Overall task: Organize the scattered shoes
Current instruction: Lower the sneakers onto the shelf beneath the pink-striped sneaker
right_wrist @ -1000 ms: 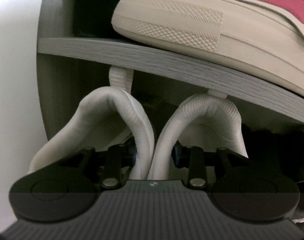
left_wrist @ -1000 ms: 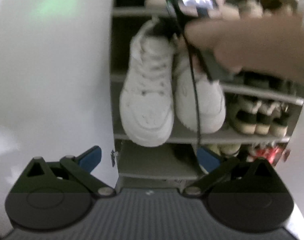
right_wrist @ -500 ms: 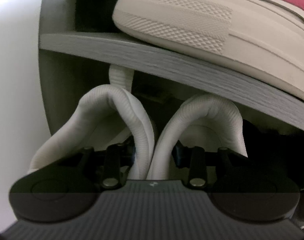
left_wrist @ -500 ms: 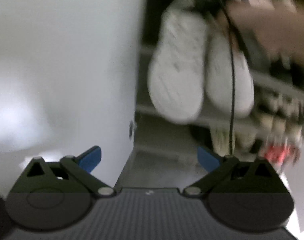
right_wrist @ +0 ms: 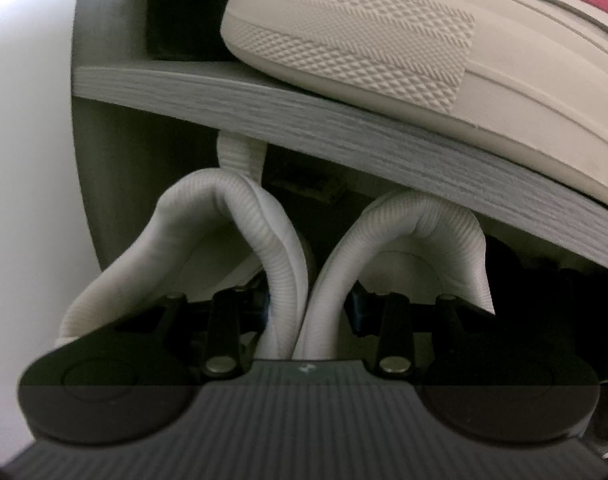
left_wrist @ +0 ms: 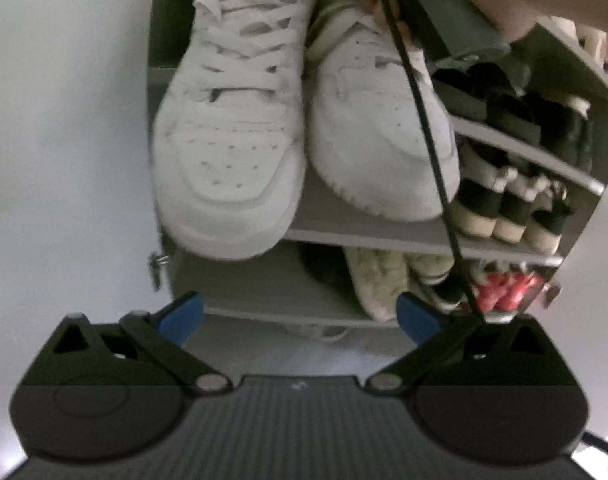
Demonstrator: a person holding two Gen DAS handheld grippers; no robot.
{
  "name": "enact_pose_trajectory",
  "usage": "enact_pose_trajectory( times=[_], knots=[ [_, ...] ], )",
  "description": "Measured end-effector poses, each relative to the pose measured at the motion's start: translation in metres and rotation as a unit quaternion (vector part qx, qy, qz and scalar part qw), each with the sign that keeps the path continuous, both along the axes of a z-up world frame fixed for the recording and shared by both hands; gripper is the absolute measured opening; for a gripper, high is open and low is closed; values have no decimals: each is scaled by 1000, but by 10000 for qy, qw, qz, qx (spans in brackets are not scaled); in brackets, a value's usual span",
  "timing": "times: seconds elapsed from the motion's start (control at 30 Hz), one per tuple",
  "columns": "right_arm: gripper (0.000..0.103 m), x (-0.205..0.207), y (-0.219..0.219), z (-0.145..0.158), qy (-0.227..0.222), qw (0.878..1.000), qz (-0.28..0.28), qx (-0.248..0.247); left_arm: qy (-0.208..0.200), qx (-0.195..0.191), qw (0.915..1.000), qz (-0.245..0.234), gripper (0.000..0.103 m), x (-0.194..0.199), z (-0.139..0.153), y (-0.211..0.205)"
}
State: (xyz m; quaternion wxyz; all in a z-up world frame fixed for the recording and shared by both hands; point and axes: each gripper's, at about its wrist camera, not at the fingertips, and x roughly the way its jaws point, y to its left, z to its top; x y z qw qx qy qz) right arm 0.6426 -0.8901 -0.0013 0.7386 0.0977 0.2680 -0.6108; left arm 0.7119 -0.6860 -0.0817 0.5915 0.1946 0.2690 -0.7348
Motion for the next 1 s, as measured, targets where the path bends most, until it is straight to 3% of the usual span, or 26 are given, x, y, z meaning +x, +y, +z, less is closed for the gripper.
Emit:
enact_pose_trajectory(
  times=[0.1, 0.2, 0.27, 0.53, 0.6, 0.67, 0.73, 0.8, 1.0],
  knots=[
    [39, -1, -5, 4, -18, 10000, -3, 53, 209, -87, 9996, 180, 103, 1, 0, -16],
    [40, -1, -10, 8, -38, 10000, -12, 70, 675, 147, 9972, 274, 103, 9, 0, -31],
    [41, -1, -11, 10, -54, 10000, -16, 61, 776, 216, 9962, 341, 103, 9, -1, -35],
    [45, -4, -16, 20, -170, 9998, -70, -79, 760, 273, 9959, 419, 102, 5, 3, -34],
    [55, -6, -18, 26, -196, 9998, -41, -60, 809, 216, 9955, 446, 102, 6, 5, -32],
    [73, -10, -19, 34, -210, 9997, -35, -111, 884, 161, 9947, 493, 102, 8, 8, -30],
    [78, -17, -16, 40, -279, 9993, -28, -256, 879, 190, 9946, 516, 102, 8, 10, -31],
    [78, -24, -12, 43, -360, 9987, 1, -353, 864, 285, 9945, 512, 101, 8, 11, -34],
    [78, -48, 12, 59, -583, 9962, 138, -628, 679, 77, 9954, 667, 101, 3, 20, -28]
  ],
)
